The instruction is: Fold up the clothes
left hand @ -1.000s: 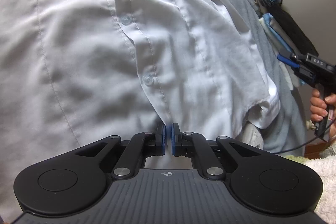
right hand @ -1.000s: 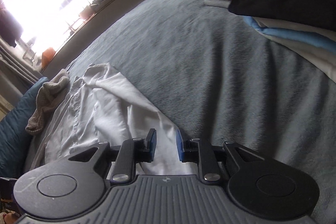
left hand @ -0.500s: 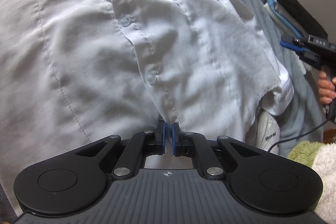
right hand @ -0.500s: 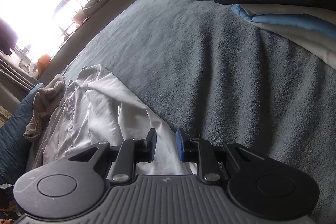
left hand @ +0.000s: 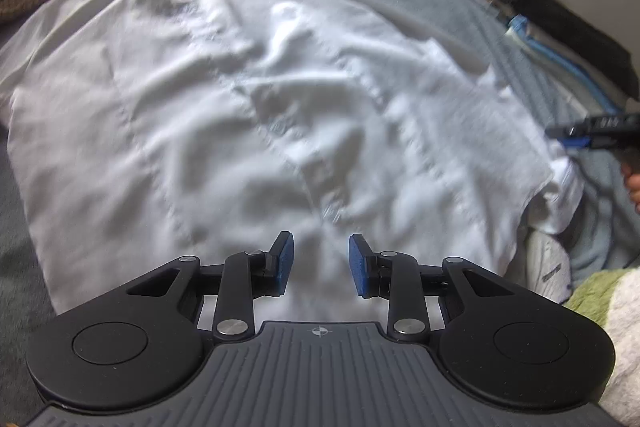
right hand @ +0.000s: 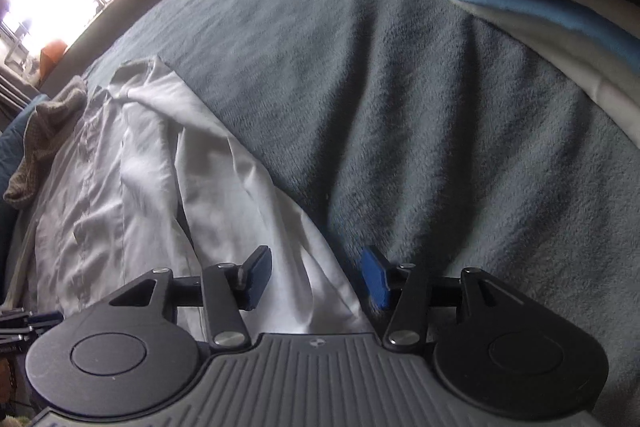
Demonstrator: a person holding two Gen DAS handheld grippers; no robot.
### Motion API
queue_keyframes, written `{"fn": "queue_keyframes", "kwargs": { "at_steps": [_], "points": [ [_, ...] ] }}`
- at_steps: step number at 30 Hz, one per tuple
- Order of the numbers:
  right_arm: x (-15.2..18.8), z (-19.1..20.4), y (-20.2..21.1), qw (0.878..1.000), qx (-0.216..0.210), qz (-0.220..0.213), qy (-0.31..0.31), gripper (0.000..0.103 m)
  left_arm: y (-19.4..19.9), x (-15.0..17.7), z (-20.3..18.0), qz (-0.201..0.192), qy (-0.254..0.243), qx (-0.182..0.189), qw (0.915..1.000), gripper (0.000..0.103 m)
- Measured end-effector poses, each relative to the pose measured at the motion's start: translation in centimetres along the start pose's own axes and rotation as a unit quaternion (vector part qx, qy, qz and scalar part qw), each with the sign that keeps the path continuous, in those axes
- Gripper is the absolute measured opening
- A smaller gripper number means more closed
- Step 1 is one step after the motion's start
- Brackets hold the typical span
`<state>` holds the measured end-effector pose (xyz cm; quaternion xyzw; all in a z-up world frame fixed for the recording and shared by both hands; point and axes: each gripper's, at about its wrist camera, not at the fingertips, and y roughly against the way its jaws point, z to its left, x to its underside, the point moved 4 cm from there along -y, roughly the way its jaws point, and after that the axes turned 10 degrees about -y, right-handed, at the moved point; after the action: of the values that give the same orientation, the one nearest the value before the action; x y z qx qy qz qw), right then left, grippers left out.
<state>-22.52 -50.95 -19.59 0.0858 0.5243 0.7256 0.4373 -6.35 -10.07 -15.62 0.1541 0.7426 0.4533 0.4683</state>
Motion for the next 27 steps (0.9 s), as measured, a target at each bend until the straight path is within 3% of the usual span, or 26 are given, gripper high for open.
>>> {"fn": "queue_keyframes", "kwargs": {
  "at_steps": [2,4,6,8,12,27],
  "points": [
    [0.9,0.0,-0.4,1.0,0.017,0.015,0.021,0.057,-0.2,-0.4,-0.8,-0.016,-0.018,0.019,0.9995,0.03],
    [1.9,0.2,-0.8,0.998,0.036,0.025,0.048,0.049,-0.7,-0.6,-1.8,-0.022,-0.041,0.034,0.9984,0.03],
    [2.5,0.6,-1.0,0.996,0.052,0.023,0.076,0.019,-1.5,-0.3,-2.8,-0.015,-0.063,0.043,0.997,0.03],
    [2.5,0.8,-0.8,0.996,0.05,0.016,0.076,0.009,-2.5,0.3,-3.4,0.003,-0.078,0.045,0.9959,0.03],
    [2.3,0.1,-0.9,0.995,0.077,0.004,0.07,0.009,-3.8,1.2,-3.4,0.037,-0.086,0.043,0.9947,0.03],
    [2.5,-0.7,-0.9,0.996,0.084,-0.006,0.041,0.009,-3.8,1.1,-3.2,0.042,-0.077,0.054,0.9947,0.035]
  ]
}}
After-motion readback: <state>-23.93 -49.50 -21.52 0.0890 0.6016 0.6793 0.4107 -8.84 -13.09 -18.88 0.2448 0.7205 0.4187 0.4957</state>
